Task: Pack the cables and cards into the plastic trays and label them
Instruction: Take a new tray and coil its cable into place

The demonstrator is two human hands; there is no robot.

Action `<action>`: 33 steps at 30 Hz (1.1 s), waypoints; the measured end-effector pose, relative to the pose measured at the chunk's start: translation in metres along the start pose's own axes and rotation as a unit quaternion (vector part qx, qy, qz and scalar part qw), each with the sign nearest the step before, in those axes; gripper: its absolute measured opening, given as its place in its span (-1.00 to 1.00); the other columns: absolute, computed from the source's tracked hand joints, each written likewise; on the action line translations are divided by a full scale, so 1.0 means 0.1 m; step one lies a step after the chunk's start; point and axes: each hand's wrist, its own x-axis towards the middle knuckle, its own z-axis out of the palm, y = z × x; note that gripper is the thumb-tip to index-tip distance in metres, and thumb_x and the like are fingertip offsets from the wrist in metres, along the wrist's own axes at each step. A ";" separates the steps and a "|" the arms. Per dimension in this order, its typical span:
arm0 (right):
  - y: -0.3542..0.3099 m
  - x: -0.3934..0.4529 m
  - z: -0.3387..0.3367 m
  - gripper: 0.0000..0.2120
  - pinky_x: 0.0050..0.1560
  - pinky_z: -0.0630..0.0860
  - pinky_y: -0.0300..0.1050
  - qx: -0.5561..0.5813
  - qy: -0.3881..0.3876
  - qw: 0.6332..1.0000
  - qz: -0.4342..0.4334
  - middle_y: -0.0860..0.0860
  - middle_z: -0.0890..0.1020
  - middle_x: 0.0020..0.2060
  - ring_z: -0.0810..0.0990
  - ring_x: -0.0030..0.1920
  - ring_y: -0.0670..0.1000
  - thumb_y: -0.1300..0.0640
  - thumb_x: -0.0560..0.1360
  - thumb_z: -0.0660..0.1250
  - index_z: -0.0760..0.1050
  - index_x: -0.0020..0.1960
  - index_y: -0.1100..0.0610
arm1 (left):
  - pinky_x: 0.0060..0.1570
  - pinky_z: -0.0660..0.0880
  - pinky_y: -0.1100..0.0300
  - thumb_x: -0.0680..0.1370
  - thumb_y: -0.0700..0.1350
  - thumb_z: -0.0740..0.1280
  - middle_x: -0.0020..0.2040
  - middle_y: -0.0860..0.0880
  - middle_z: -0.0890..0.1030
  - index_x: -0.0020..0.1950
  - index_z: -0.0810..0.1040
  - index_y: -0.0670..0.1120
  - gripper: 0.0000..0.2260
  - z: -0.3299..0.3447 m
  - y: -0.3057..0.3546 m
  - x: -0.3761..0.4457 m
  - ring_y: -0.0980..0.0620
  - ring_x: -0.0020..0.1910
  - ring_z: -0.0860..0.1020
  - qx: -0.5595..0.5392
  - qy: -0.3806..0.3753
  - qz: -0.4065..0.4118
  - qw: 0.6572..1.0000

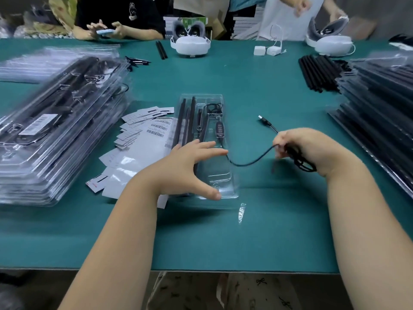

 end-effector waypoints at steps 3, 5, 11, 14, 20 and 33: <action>0.05 0.09 -0.10 -0.74 -0.24 0.56 -0.11 0.257 0.175 0.950 0.038 -0.06 0.52 -0.51 0.43 -0.45 -0.01 0.18 0.54 0.14 0.44 -0.31 0.10 | 0.50 -0.07 0.02 0.17 0.22 0.47 0.46 0.33 0.12 0.23 0.22 0.50 -0.29 -0.02 -0.03 -0.03 0.32 0.47 -0.03 0.004 -0.004 0.006 1.000; 0.08 0.11 -0.13 -0.75 -0.32 0.56 -0.15 0.345 0.219 0.911 0.051 -0.08 0.52 -0.46 0.43 -0.46 -0.04 0.16 0.57 0.14 0.43 -0.27 0.08 | 0.47 0.01 0.10 0.16 0.20 0.48 0.46 0.33 0.13 0.20 0.26 0.50 -0.31 -0.03 -0.04 -0.04 0.31 0.45 0.02 -0.002 -0.001 0.006 1.000; 0.00 0.15 0.13 -0.75 -0.18 0.54 -0.14 0.395 0.185 0.899 -0.020 0.02 0.68 -0.31 0.64 -0.33 -0.01 0.17 0.61 0.07 0.37 -0.22 0.10 | 0.40 0.05 0.18 0.12 0.39 0.40 0.40 0.35 0.17 0.17 0.32 0.47 -0.36 -0.06 0.00 -0.06 0.30 0.42 0.07 0.020 -0.034 -0.010 0.999; -0.04 0.18 0.23 -0.79 -0.20 0.54 -0.17 0.382 0.194 0.902 -0.056 0.00 0.71 -0.23 0.65 -0.32 0.01 0.22 0.61 0.05 0.35 -0.17 0.06 | 0.38 0.21 0.03 0.18 0.52 0.18 0.28 0.29 0.37 0.05 0.45 0.38 -0.50 -0.13 0.13 0.04 0.16 0.34 0.28 0.029 -0.008 -0.060 0.998; -0.15 0.13 0.38 -0.79 -0.36 0.49 -0.24 0.405 0.149 0.892 -0.134 0.05 0.69 -0.31 0.51 -0.48 -0.03 0.24 0.61 0.06 0.37 -0.15 0.08 | 0.18 0.41 0.17 0.51 0.15 0.32 0.17 0.11 0.59 0.26 0.52 0.03 -0.63 -0.01 0.43 0.63 0.10 0.18 0.52 -0.037 0.147 -0.018 0.988; -0.04 0.24 0.70 -0.92 -0.36 0.39 -0.24 0.201 0.146 0.955 -0.165 -0.14 0.54 -0.36 0.44 -0.41 -0.11 0.07 0.56 0.28 0.45 -0.11 0.02 | -0.16 0.57 0.19 0.61 -0.14 0.19 -0.36 -0.02 0.58 -0.18 0.49 -0.13 -0.80 0.00 0.11 0.83 0.04 -0.34 0.63 -0.692 0.183 -0.065 0.696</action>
